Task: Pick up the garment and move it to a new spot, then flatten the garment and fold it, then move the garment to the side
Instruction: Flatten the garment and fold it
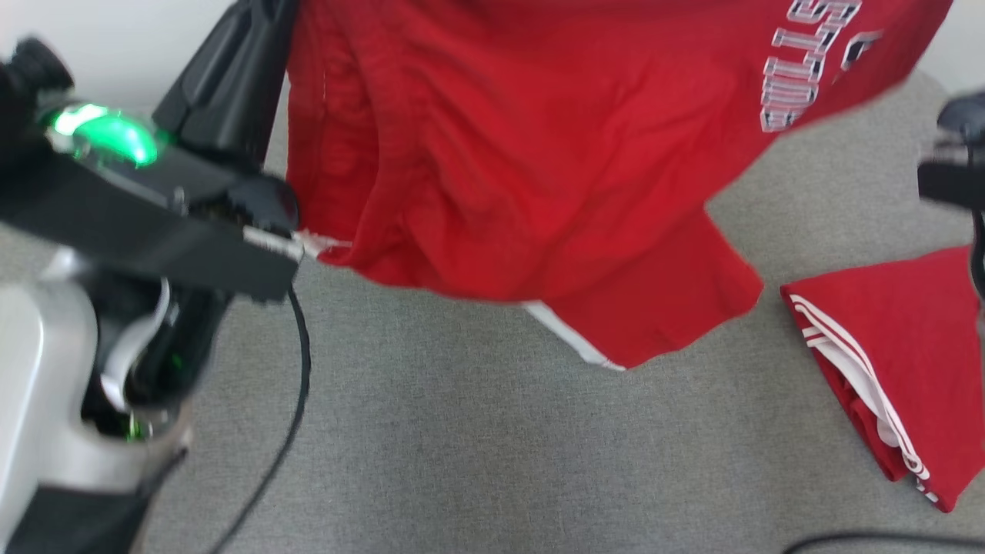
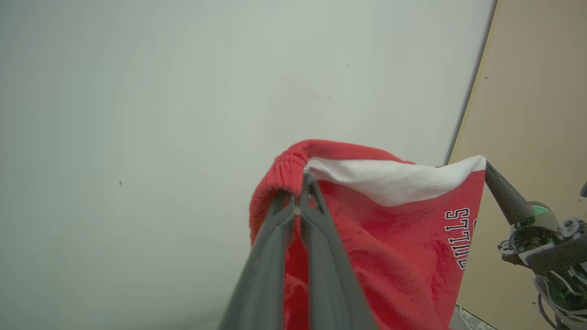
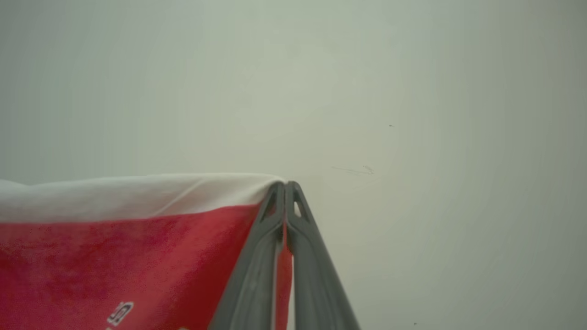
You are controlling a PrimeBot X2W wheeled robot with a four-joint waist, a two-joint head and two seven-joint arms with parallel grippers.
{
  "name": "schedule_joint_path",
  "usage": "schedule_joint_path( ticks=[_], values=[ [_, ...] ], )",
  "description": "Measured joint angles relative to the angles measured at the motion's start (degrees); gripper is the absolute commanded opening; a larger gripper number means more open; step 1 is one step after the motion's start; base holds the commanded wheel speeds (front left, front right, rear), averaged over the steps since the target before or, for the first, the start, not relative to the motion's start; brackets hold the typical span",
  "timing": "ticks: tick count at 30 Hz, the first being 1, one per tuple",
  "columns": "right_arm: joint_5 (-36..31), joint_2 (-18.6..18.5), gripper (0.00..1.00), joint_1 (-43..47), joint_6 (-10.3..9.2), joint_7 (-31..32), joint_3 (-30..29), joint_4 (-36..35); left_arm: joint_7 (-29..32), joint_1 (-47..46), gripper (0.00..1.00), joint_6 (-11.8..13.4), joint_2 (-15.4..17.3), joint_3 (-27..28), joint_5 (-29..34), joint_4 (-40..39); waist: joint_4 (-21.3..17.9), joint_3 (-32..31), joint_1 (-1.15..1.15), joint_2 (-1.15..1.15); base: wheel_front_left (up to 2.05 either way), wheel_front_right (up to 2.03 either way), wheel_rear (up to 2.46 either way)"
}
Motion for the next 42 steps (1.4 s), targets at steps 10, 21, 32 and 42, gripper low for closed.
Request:
schedule_joint_path(
  ticks=[10,21,32,42],
  values=[
    [8.3,0.3,0.0,-26.2,0.0,-2.2,9.3,25.2,-6.0,-19.6,0.0,-3.4,-4.6,1.1,1.5,26.9,0.5,5.4,0.01,0.0,0.0,0.0,0.0],
    [11.2,5.0,0.0,-44.2,0.0,-6.8,18.9,47.1,-19.6,-37.5,0.0,-8.1,-9.1,-0.4,7.0,55.8,1.2,12.0,0.02,0.01,0.0,0.0,0.0],
    [22.3,6.6,0.0,-40.6,0.0,-6.1,27.8,55.8,-19.5,-34.5,0.0,-11.0,-11.9,-2.3,5.5,72.0,1.5,14.7,0.02,0.0,0.0,0.0,0.0],
    [35.8,1.6,0.0,-20.9,0.0,-7.6,31.1,46.4,-24.1,-18.4,0.0,-13.7,-15.3,-4.7,1.7,67.6,1.8,13.1,0.01,0.0,0.0,0.0,0.0]
  ],
)
